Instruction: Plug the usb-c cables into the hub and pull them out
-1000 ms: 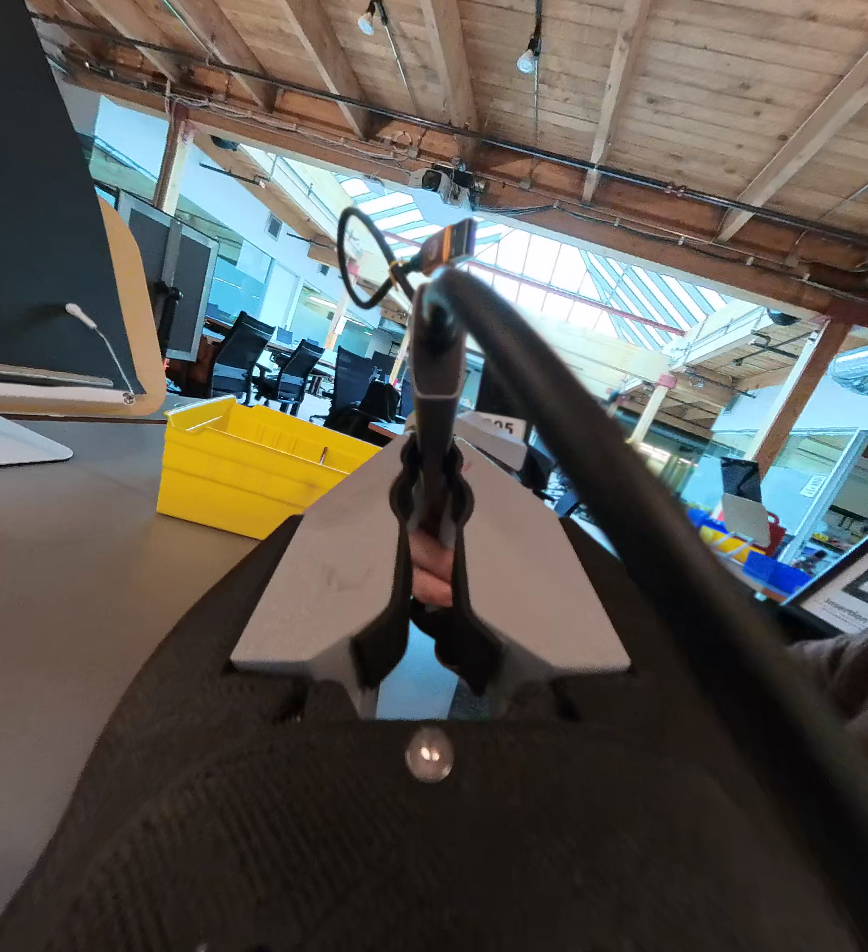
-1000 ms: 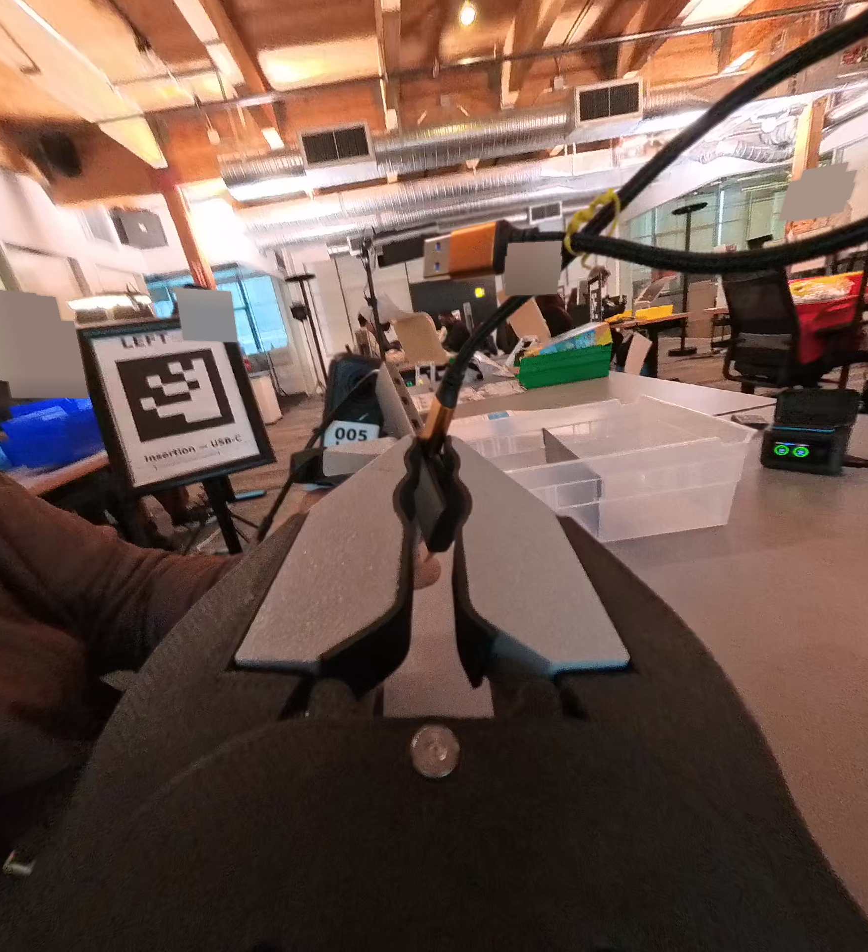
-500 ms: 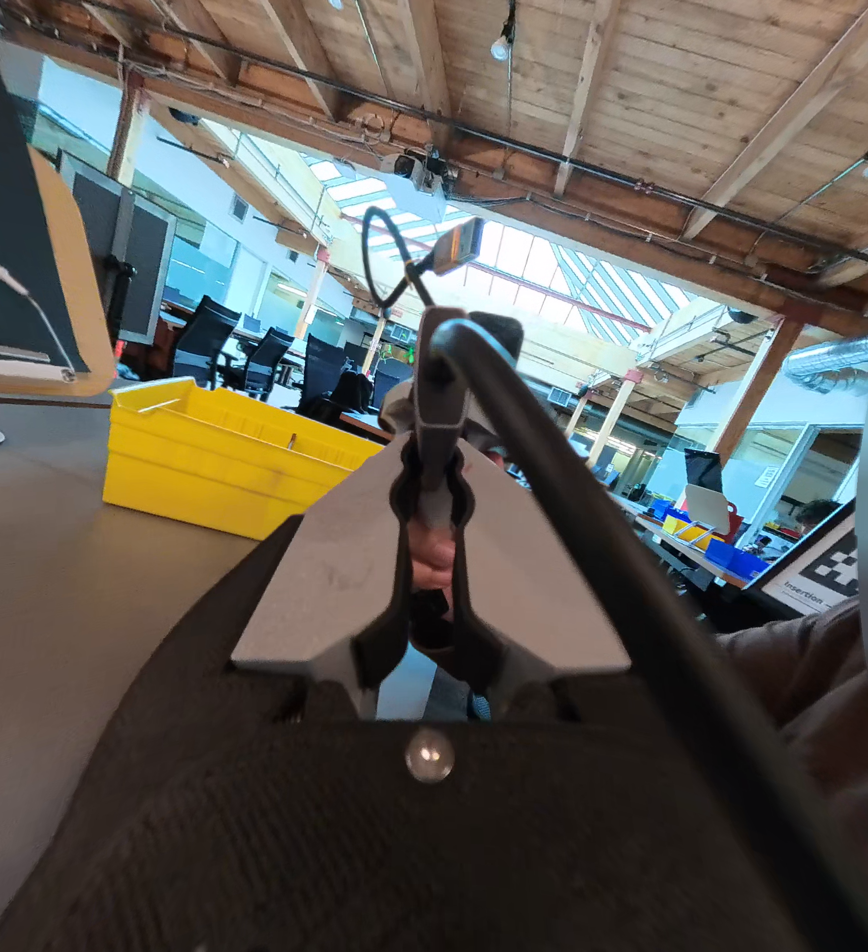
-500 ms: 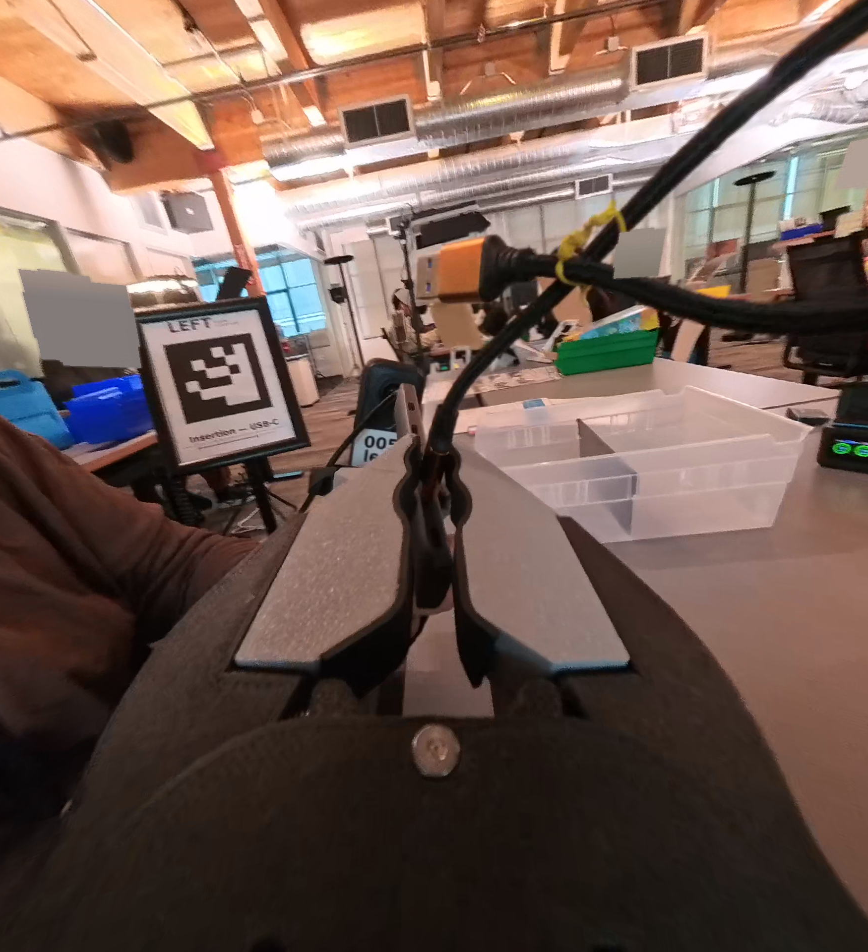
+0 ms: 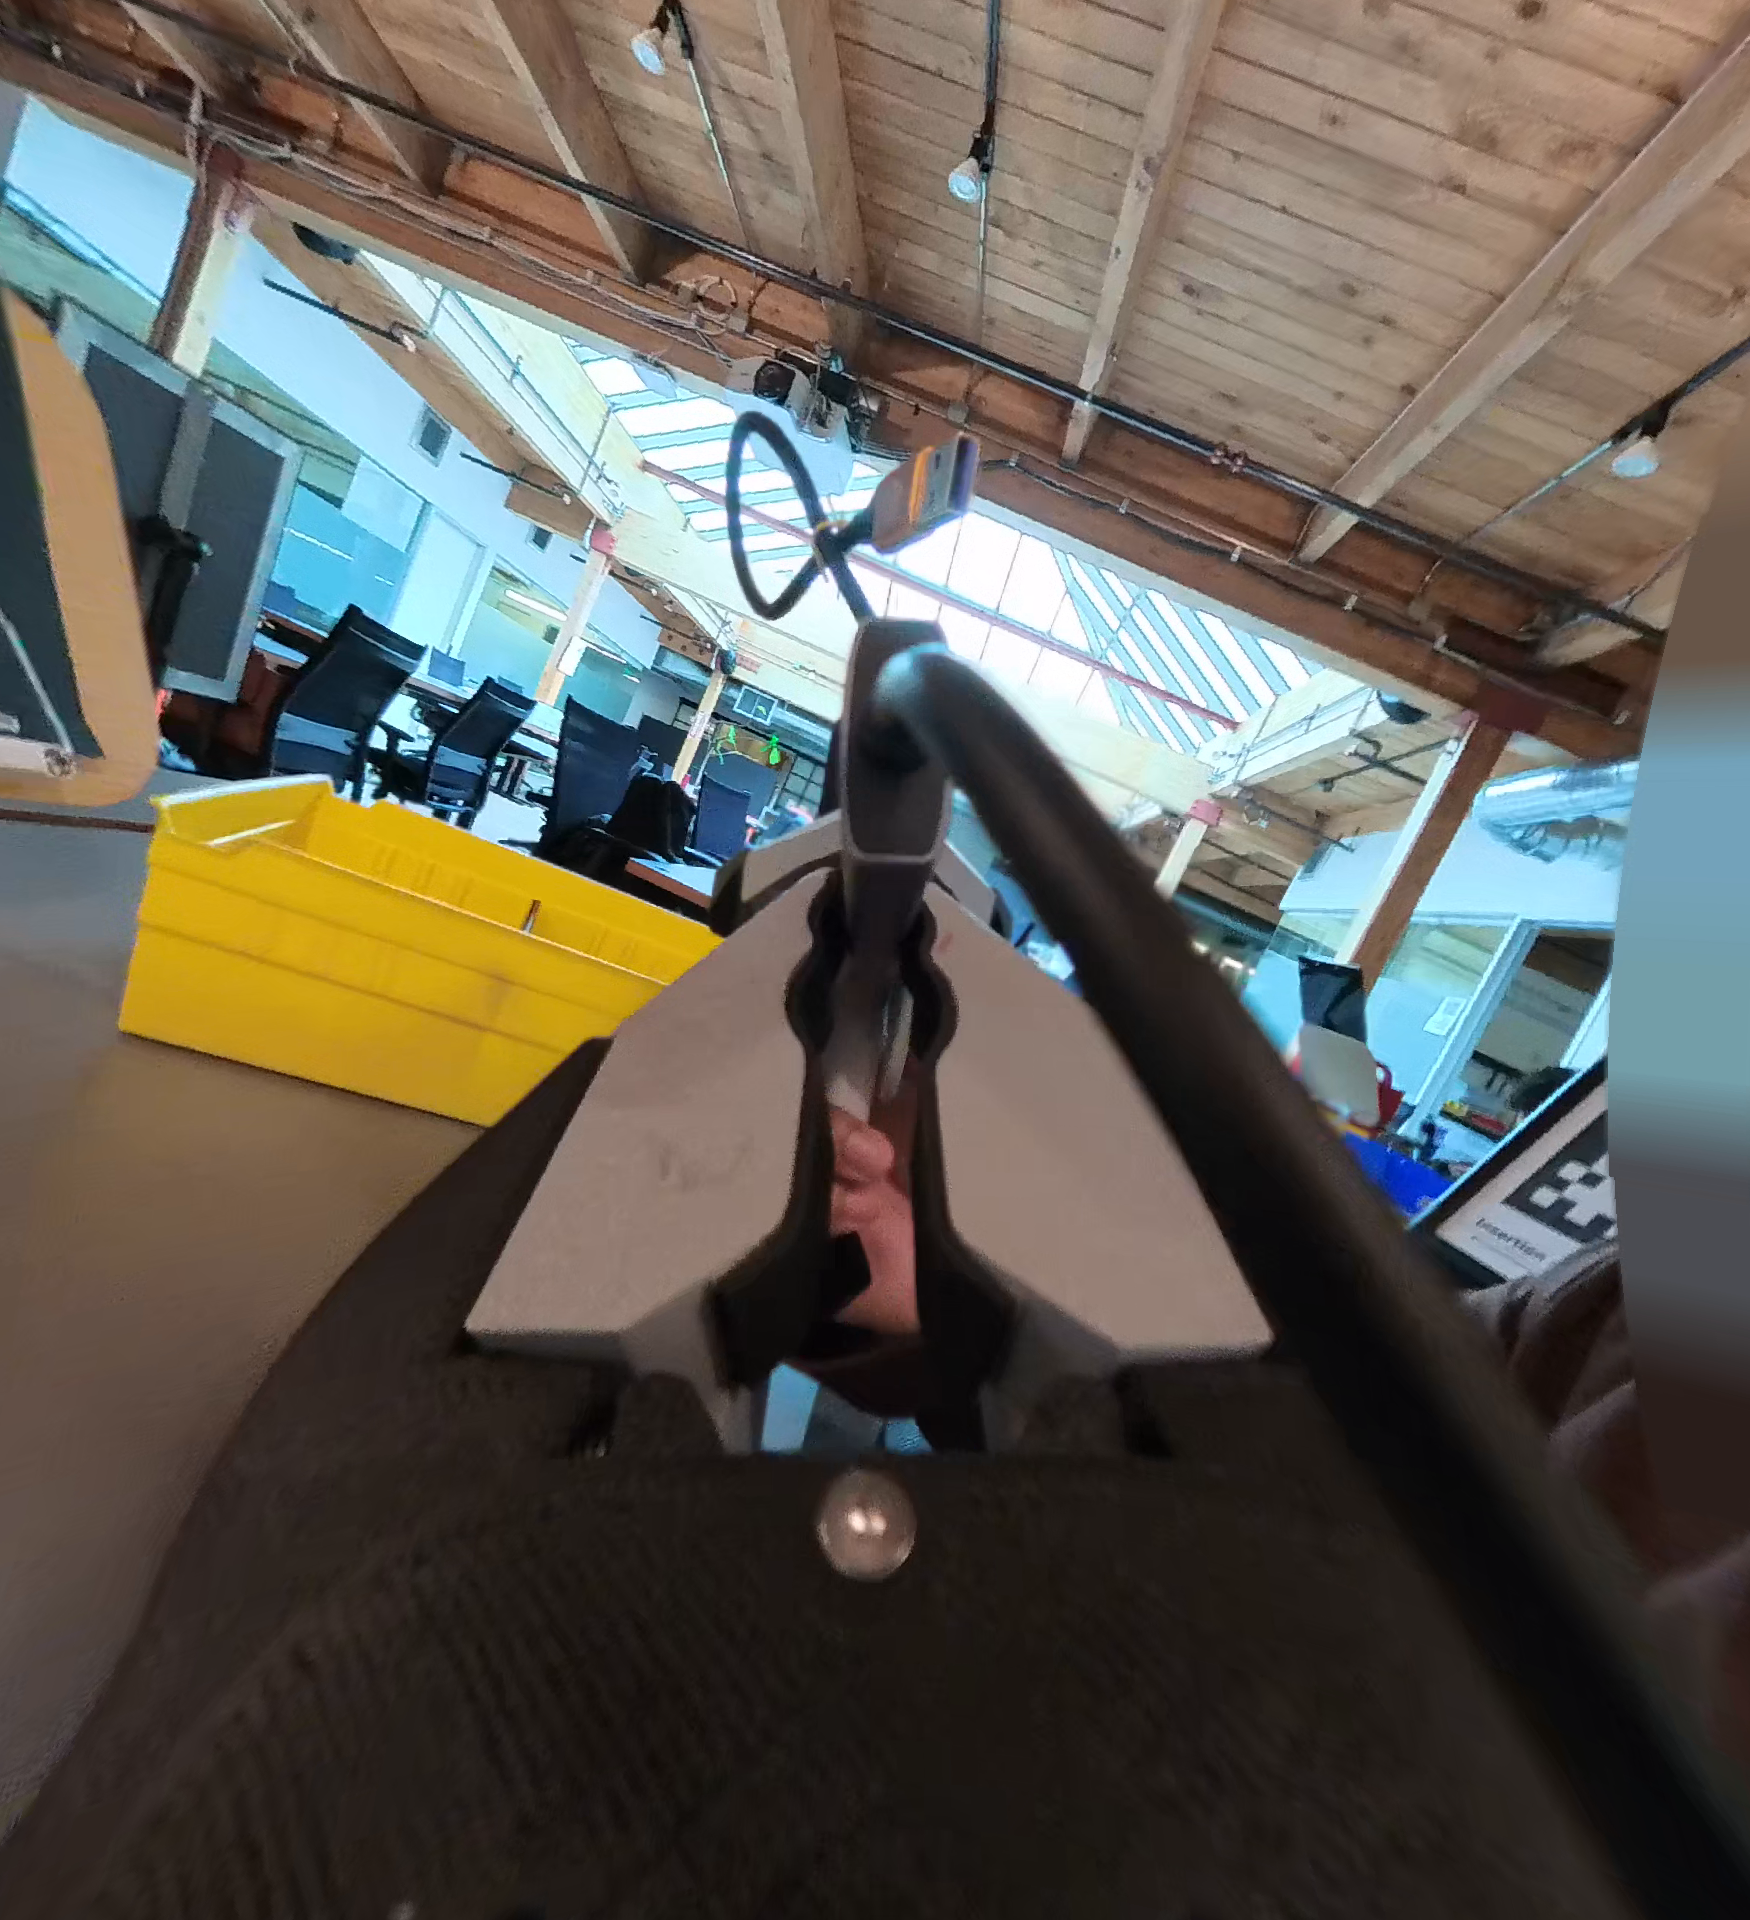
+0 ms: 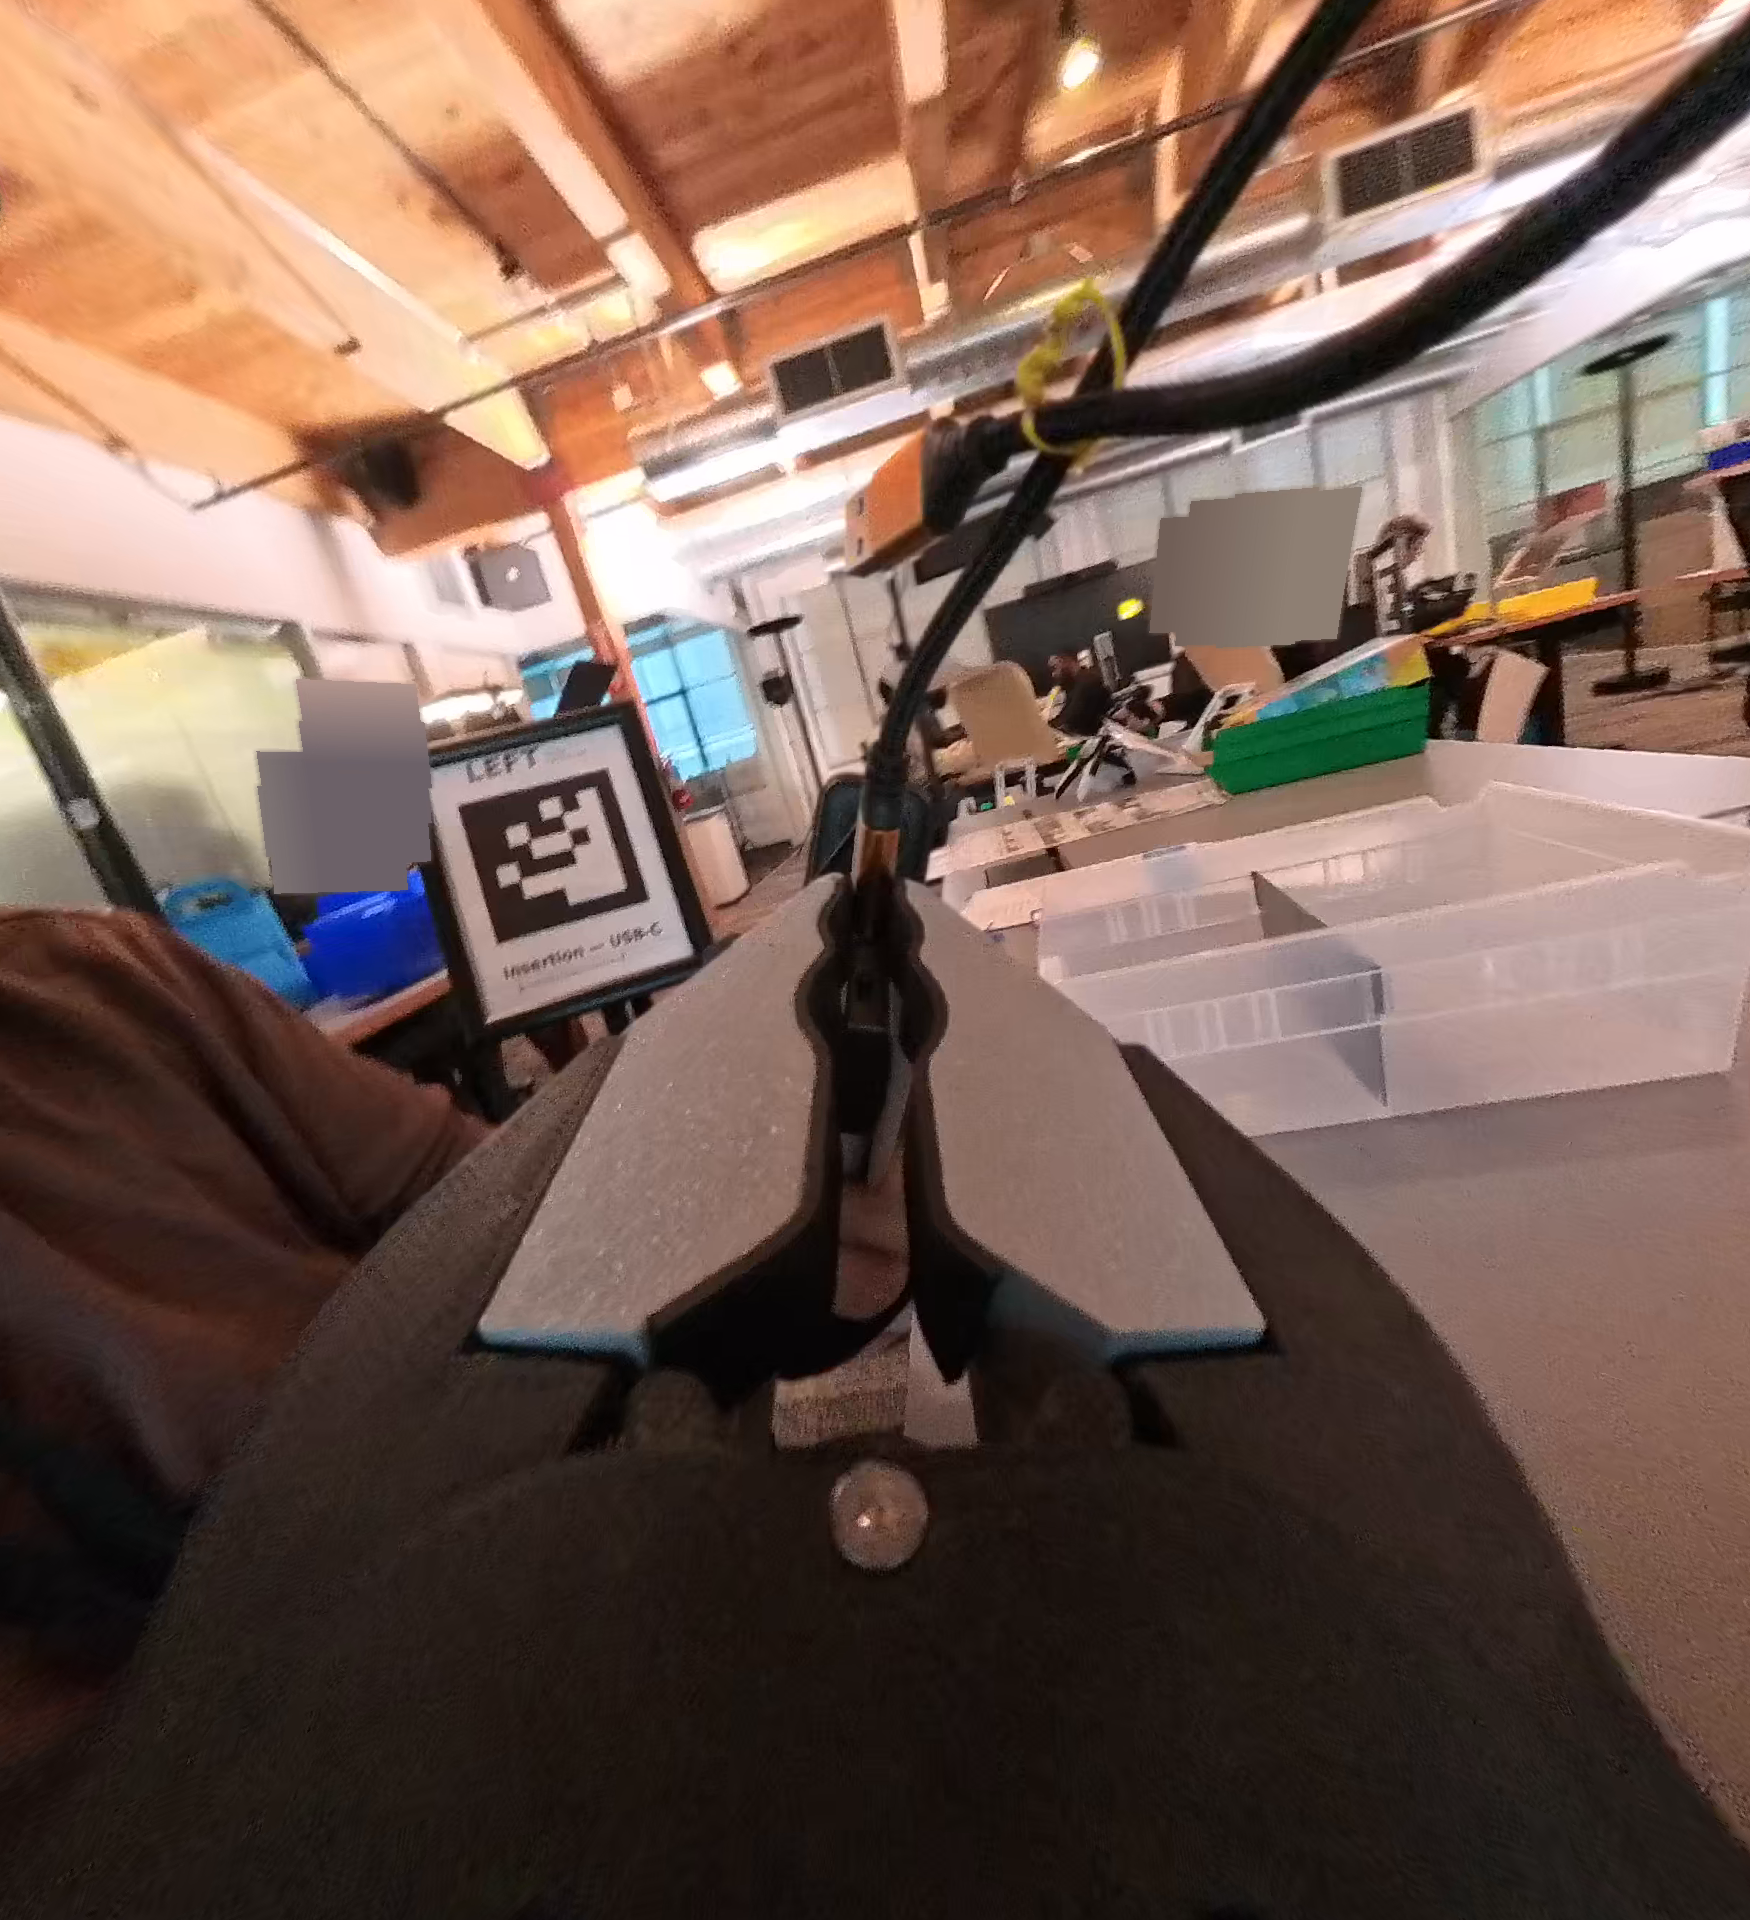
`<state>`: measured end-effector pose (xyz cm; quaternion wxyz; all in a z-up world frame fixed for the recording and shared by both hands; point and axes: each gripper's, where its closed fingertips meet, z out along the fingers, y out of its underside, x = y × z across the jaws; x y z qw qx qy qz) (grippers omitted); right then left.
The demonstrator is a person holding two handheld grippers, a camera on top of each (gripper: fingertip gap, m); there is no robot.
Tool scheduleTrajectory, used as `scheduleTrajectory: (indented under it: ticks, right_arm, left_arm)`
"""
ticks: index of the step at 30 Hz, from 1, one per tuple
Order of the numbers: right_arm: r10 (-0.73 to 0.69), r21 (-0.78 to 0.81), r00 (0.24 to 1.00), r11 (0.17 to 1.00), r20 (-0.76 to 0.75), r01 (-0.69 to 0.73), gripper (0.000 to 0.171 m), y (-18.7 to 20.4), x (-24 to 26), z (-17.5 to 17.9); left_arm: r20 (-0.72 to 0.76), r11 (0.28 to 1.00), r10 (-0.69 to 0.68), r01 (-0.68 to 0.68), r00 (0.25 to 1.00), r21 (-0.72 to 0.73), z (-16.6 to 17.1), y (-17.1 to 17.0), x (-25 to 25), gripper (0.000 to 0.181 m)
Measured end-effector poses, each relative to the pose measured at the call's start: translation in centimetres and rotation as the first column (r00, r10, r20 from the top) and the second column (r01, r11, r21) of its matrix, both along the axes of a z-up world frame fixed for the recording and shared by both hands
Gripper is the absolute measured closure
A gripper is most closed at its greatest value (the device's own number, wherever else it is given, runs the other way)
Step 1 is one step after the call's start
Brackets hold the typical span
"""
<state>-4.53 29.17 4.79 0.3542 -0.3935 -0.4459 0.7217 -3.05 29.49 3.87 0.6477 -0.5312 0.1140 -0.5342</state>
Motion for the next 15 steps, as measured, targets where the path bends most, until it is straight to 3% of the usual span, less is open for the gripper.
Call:
scheduleTrajectory:
  ticks: [1,4,9,15]
  right_arm:
    - [-0.027,-0.027,1.000,0.999,-0.003,0.027,0.169,0.3,-0.2,-0.2]
    - [-0.123,-0.080,0.992,0.989,-0.005,0.122,0.169,1.0,-0.6,-0.7]
    - [-0.213,-0.073,0.976,0.975,-0.053,0.208,0.169,0.9,-0.2,0.1]
    - [-0.212,-0.108,0.976,0.973,-0.056,0.205,0.169,1.0,-0.4,0.1]
  left_arm:
    - [0.024,1.000,0.000,0.001,1.000,-0.018,-0.2,0.2,-0.2,0.173]
    - [0.104,0.998,-0.005,0.012,0.995,-0.066,-0.7,0.7,-0.7,0.173]
    - [0.098,0.999,0.001,0.005,0.995,-0.052,0.0,0.4,-0.3,0.173]
    - [0.166,0.997,-0.003,0.015,0.986,-0.074,0.0,0.4,-0.6,0.173]
